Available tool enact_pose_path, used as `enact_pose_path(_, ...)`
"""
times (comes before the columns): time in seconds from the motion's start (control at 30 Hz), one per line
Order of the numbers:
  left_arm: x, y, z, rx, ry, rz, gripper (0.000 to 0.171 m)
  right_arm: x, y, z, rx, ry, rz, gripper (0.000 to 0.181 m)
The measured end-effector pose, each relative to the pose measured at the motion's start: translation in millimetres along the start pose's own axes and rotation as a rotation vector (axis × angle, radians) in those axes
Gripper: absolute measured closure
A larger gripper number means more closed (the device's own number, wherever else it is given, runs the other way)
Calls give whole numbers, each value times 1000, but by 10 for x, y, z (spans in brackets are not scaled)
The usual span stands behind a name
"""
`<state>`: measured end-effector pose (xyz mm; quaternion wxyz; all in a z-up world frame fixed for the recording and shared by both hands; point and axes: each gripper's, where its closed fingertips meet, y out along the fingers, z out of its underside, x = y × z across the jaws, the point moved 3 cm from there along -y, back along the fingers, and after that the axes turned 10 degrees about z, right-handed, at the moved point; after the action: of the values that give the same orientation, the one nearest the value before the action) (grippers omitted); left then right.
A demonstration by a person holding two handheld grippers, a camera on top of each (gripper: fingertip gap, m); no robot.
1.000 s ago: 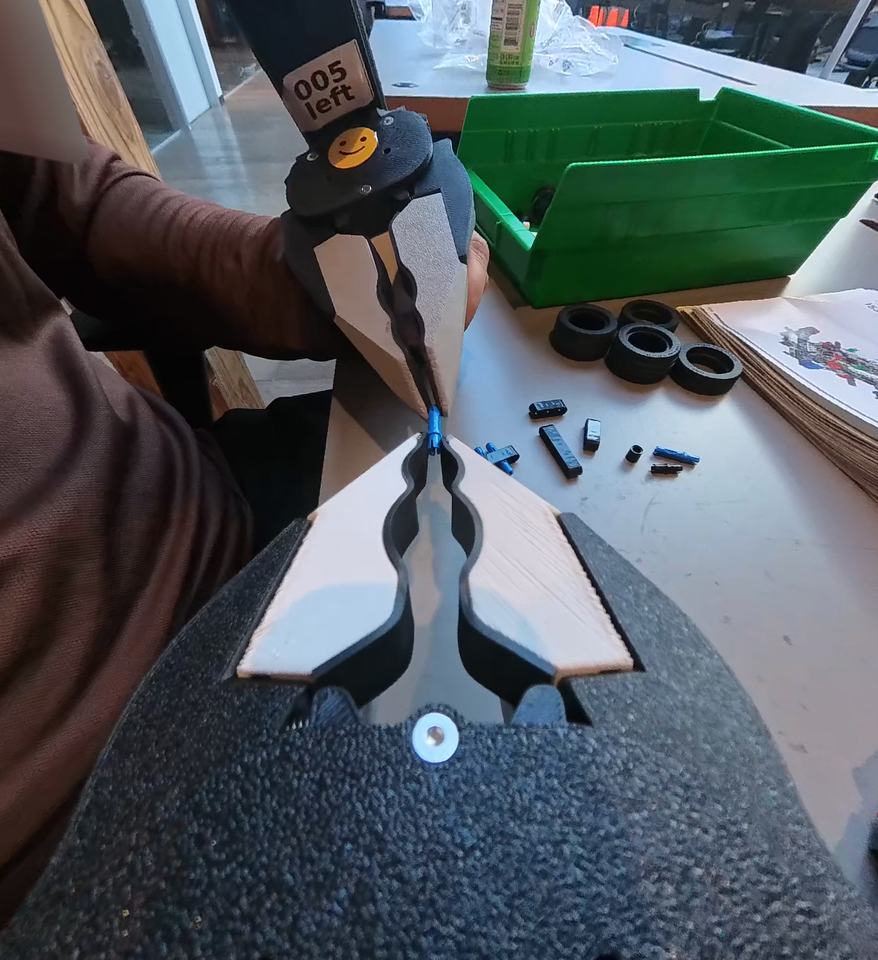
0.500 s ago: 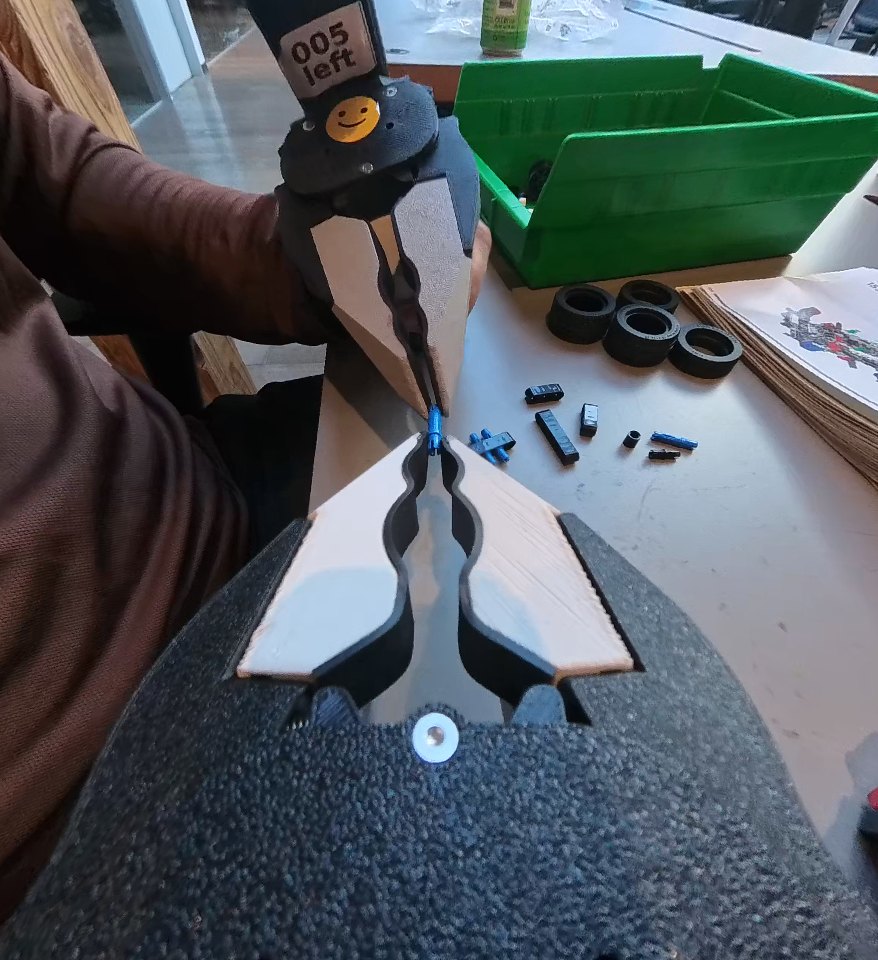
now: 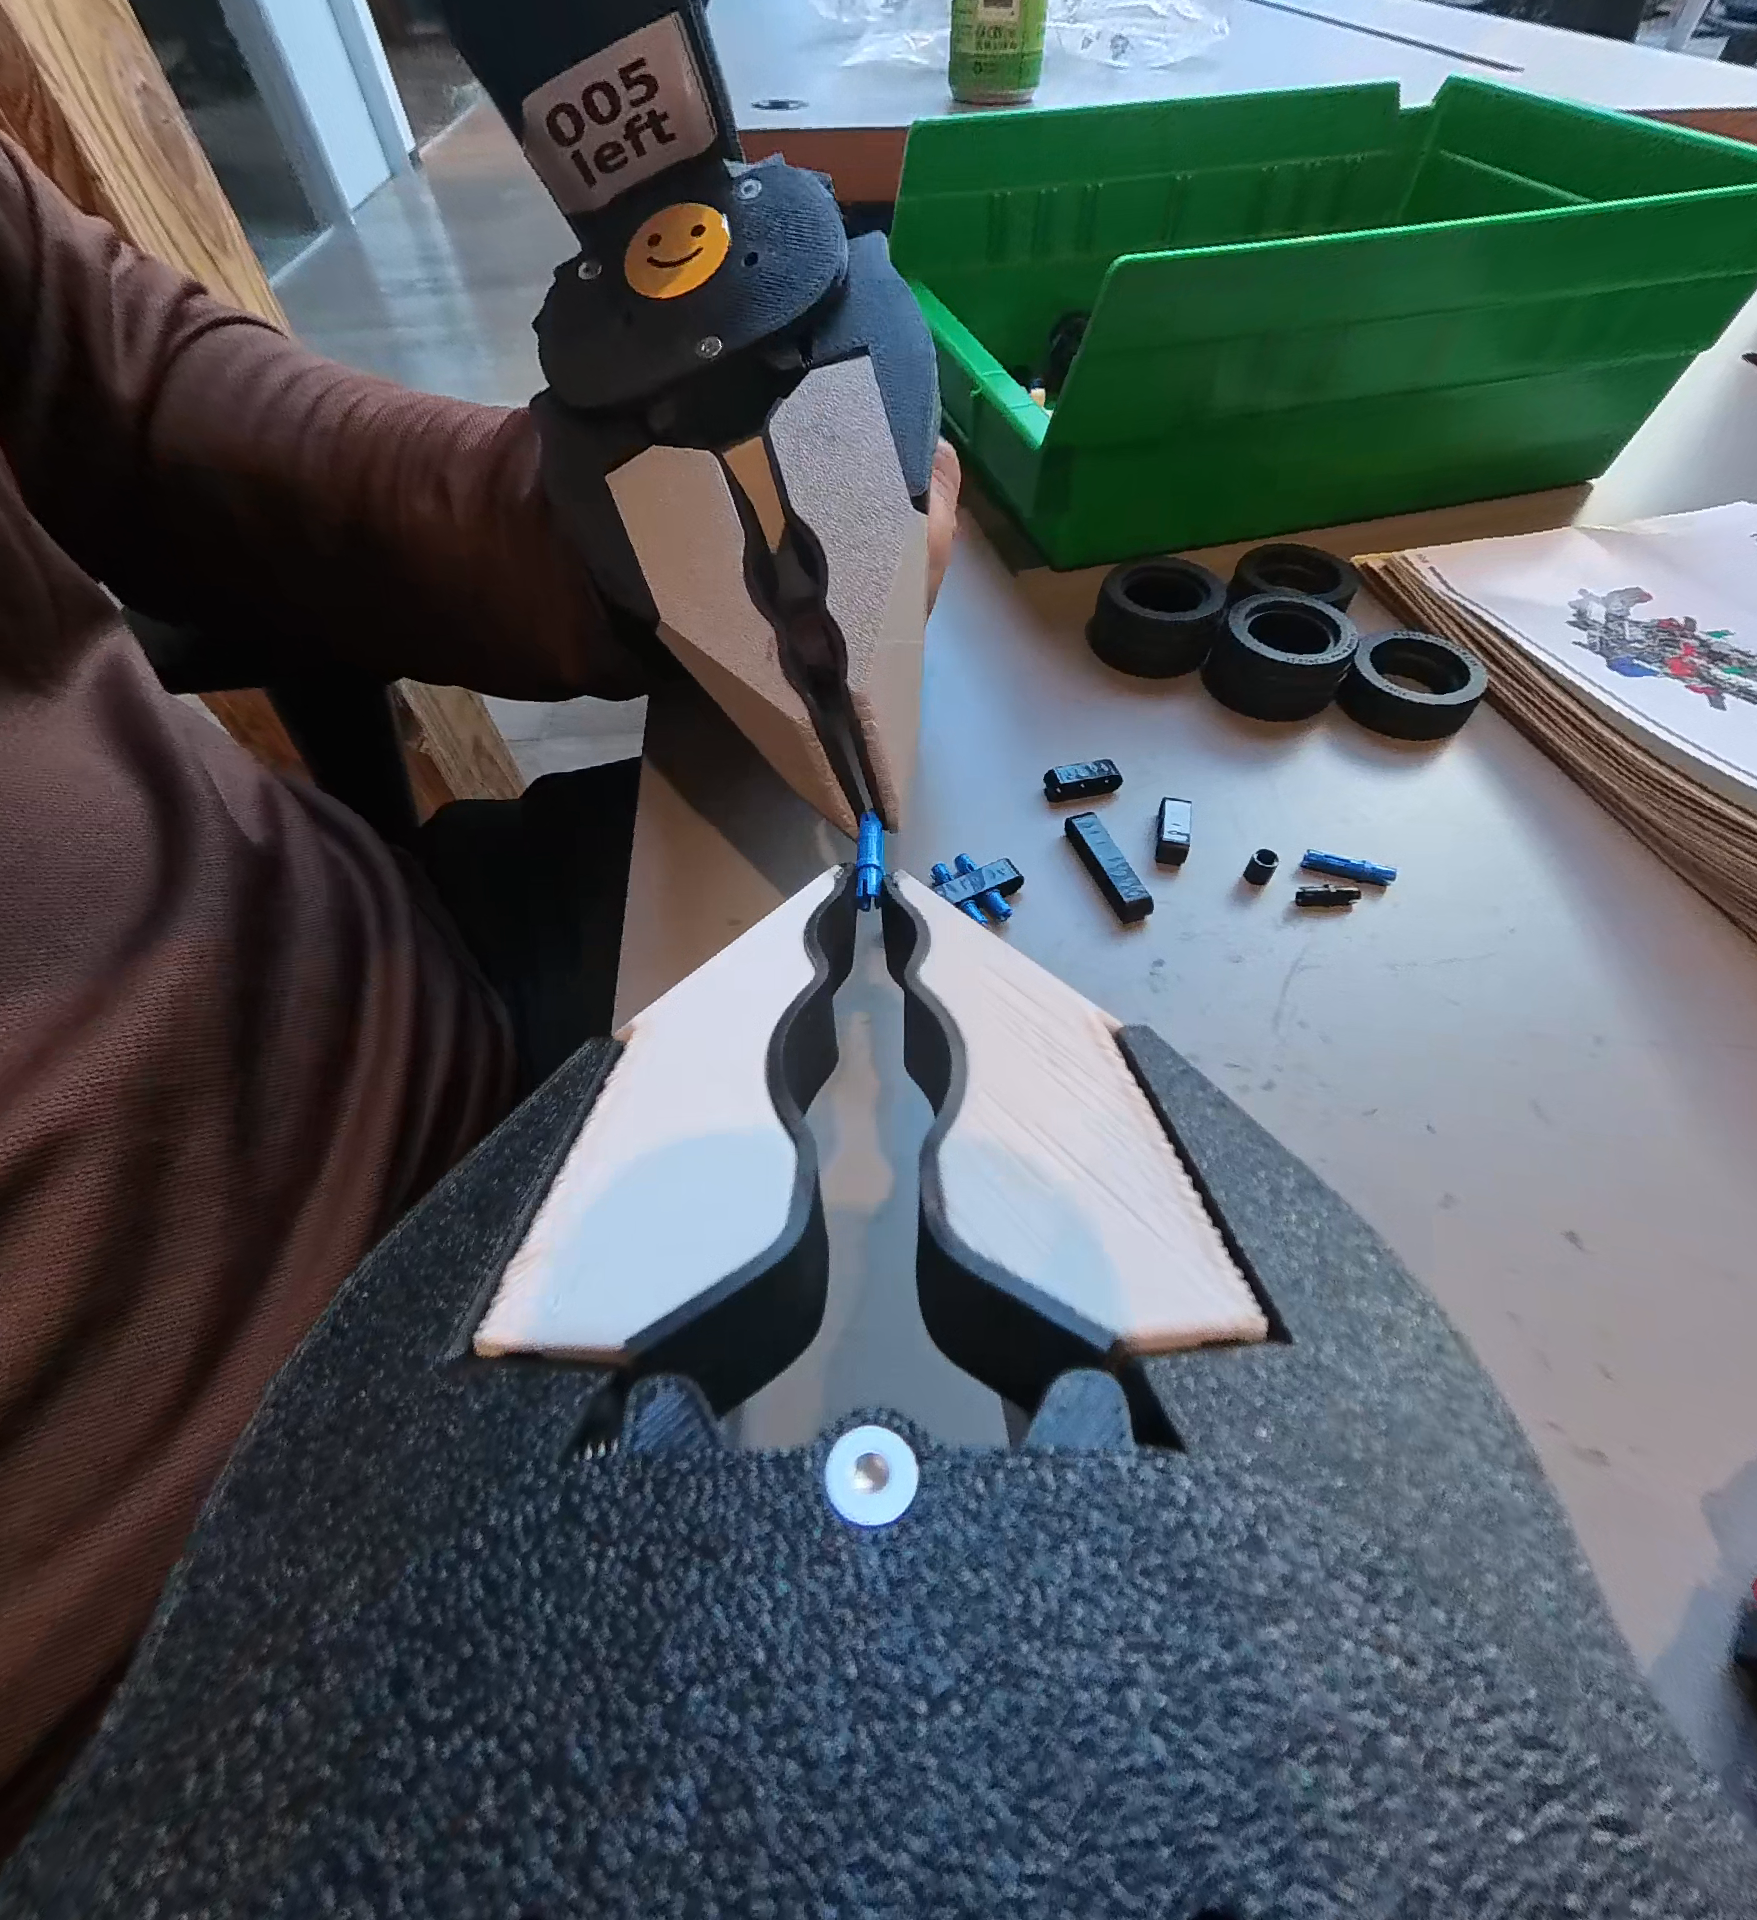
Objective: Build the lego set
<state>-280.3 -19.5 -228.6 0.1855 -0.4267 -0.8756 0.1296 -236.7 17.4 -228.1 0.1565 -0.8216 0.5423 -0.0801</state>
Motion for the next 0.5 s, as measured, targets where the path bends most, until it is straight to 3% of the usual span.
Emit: enact_pose_path(0.5, 6, -1, 5, 3, -5, -2, 171, -3, 9, 6, 3, -11, 10, 177)
